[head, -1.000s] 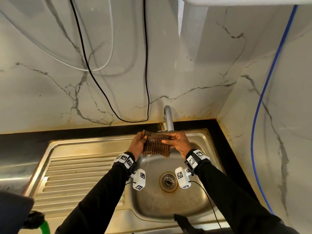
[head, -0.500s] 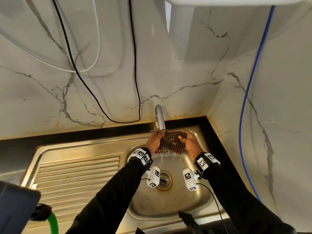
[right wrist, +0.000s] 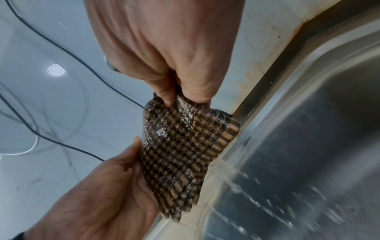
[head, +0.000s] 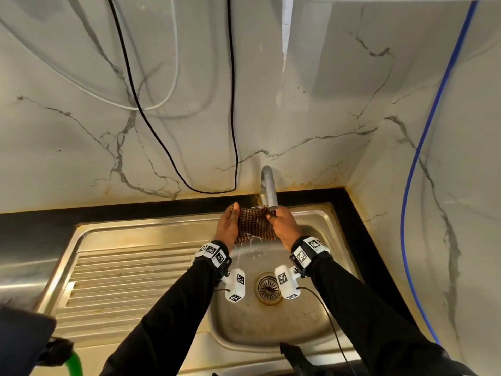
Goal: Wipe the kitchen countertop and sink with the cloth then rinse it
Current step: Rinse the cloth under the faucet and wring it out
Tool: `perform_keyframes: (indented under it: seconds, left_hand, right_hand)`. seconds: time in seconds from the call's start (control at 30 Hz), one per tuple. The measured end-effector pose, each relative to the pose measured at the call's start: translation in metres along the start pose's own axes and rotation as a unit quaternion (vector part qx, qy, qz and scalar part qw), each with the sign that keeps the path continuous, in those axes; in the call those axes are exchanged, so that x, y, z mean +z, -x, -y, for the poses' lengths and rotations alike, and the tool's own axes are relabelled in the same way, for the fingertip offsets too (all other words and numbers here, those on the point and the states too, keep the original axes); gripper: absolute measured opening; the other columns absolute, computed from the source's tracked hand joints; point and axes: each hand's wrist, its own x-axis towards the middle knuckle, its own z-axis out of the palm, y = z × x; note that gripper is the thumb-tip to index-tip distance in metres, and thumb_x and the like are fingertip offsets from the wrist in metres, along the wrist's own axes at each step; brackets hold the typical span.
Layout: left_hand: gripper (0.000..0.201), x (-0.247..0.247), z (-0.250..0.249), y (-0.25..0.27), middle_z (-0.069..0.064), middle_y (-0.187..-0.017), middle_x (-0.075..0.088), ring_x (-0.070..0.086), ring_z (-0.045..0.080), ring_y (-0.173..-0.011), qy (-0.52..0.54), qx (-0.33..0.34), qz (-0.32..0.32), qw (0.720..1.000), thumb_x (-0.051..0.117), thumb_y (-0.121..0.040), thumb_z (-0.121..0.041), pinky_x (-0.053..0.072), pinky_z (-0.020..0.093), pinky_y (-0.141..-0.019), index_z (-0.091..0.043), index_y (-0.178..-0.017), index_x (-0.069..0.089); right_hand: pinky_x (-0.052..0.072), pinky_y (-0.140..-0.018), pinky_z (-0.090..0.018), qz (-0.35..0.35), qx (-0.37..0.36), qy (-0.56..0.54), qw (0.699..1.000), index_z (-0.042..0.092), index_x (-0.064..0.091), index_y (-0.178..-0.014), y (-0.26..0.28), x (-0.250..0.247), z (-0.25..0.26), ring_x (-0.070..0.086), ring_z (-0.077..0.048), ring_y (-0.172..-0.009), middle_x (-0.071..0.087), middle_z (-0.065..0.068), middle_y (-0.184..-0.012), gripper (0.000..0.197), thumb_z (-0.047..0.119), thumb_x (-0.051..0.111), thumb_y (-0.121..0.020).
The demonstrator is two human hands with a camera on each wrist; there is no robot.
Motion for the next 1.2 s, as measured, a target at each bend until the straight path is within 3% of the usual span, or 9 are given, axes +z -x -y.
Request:
perform_keyframes:
  seconds: [0.13, 0.23, 0.4, 0.53, 0.67, 0.77, 0.93, 1.1, 1.2]
  left_hand:
    - [0.087, 0.008, 0.007, -0.01, 0.014, -0.136, 0.06, 0.058, 0.032, -0.125, 0.047, -0.054, -0.037, 0.997, 0.052, -0.084, -0.08, 0.046, 0.056, -0.109, -0.013, -0.138, 0.055]
    - [0.066, 0.032, 0.009, -0.014, 0.016, -0.133, 0.062, 0.061, 0.032, -0.121, 0.041, -0.059, -0.027, 0.997, 0.049, -0.098, -0.062, 0.048, 0.056, -0.107, -0.01, -0.137, 0.057]
    - [0.042, 0.066, 0.012, -0.012, 0.012, -0.131, 0.063, 0.062, 0.03, -0.119, 0.024, -0.077, 0.025, 0.996, 0.051, -0.106, -0.038, 0.049, 0.054, -0.107, -0.014, -0.139, 0.055]
    - [0.019, 0.068, 0.016, -0.005, 0.007, -0.116, 0.069, 0.064, 0.028, -0.115, 0.0, -0.039, 0.072, 0.997, 0.05, -0.107, -0.027, 0.053, 0.045, -0.1, -0.022, -0.117, 0.065]
    - [0.021, 0.054, 0.013, 0.0, 0.004, -0.107, 0.073, 0.069, 0.017, -0.102, -0.015, 0.001, 0.085, 0.996, 0.056, -0.104, -0.03, 0.055, 0.023, -0.081, -0.017, -0.109, 0.071]
    - [0.029, 0.04, 0.009, 0.003, 0.004, -0.107, 0.075, 0.071, 0.009, -0.097, -0.017, 0.01, 0.061, 0.998, 0.058, -0.102, -0.034, 0.054, 0.015, -0.073, -0.011, -0.112, 0.072]
    - [0.041, 0.005, 0.013, -0.001, 0.004, -0.108, 0.077, 0.069, 0.018, -0.107, -0.044, 0.015, 0.012, 0.999, 0.058, -0.1, -0.045, 0.052, 0.029, -0.09, -0.01, -0.111, 0.075]
    - [0.04, -0.028, 0.016, -0.009, 0.005, -0.099, 0.079, 0.072, 0.019, -0.098, -0.045, 0.018, -0.022, 0.999, 0.062, -0.099, -0.042, 0.054, 0.032, -0.091, -0.005, -0.101, 0.077]
    - [0.032, -0.026, 0.01, -0.014, 0.0, -0.088, 0.079, 0.074, 0.009, -0.084, -0.063, 0.006, -0.002, 0.998, 0.064, -0.099, -0.036, 0.053, 0.029, -0.084, -0.007, -0.092, 0.077]
  right_hand:
    - [0.06, -0.086, -0.043, -0.004, -0.022, 0.018, 1.0, 0.013, 0.065, -0.122, 0.003, -0.008, 0.001, 0.068, -0.028, -0.103, 0.069, -0.014, -0.112, 0.025, 0.006, 0.049, -0.103]
    - [0.06, -0.087, -0.047, -0.018, -0.016, 0.022, 0.999, 0.017, 0.063, -0.123, 0.005, -0.024, -0.005, 0.068, -0.029, -0.106, 0.067, -0.013, -0.12, 0.031, 0.005, 0.044, -0.103]
    - [0.055, -0.092, -0.045, -0.069, 0.009, -0.028, 0.997, 0.016, 0.065, -0.109, 0.01, -0.062, -0.013, 0.066, -0.026, -0.102, 0.069, -0.008, -0.106, 0.034, -0.005, 0.04, -0.101]
    - [0.056, -0.095, -0.049, -0.091, 0.02, -0.069, 0.993, 0.019, 0.069, -0.105, 0.007, -0.08, -0.024, 0.067, -0.031, -0.108, 0.071, -0.014, -0.113, 0.034, -0.003, 0.044, -0.098]
    - [0.057, -0.095, -0.047, -0.077, 0.021, -0.088, 0.993, 0.013, 0.068, -0.117, 0.002, -0.075, -0.032, 0.068, -0.031, -0.11, 0.073, -0.012, -0.115, 0.027, 0.003, 0.049, -0.1]
    - [0.056, -0.097, -0.049, -0.057, 0.018, -0.092, 0.994, 0.011, 0.064, -0.126, -0.003, -0.062, -0.037, 0.068, -0.031, -0.113, 0.072, -0.013, -0.118, 0.028, 0.008, 0.052, -0.101]
    - [0.057, -0.095, -0.049, 0.0, -0.013, -0.07, 0.997, 0.013, 0.068, -0.119, -0.001, -0.036, -0.022, 0.069, -0.029, -0.111, 0.072, -0.013, -0.116, 0.022, 0.011, 0.056, -0.101]
    - [0.058, -0.083, -0.03, 0.049, -0.036, -0.043, 0.997, 0.012, 0.07, -0.111, 0.009, -0.02, -0.01, 0.071, -0.022, -0.104, 0.075, -0.011, -0.109, 0.016, 0.013, 0.058, -0.101]
    - [0.057, -0.078, -0.022, 0.064, -0.042, -0.047, 0.996, 0.015, 0.071, -0.108, 0.015, -0.022, -0.01, 0.073, -0.011, -0.096, 0.076, -0.005, -0.104, 0.016, 0.014, 0.056, -0.102]
